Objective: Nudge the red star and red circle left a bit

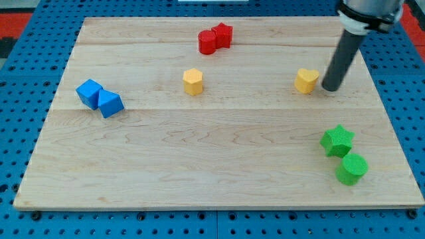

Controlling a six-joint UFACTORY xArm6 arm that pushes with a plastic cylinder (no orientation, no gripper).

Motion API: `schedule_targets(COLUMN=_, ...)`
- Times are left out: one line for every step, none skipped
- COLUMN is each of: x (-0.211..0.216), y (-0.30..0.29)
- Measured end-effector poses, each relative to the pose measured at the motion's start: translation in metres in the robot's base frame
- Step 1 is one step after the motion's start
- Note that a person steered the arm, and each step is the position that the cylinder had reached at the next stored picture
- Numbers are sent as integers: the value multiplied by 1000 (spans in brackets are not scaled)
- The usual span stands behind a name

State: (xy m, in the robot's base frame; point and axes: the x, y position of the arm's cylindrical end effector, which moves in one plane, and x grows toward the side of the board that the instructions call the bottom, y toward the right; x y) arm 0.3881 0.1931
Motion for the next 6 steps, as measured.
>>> schedule_targets(x=-7, y=-91)
schedule_targets(x=-15, y=-95)
schedule_targets(x=-68, y=-16)
schedule_targets(x=-139, y=-39)
schedule_targets(x=-176, y=-89)
schedule_targets(x=-158, y=-130)
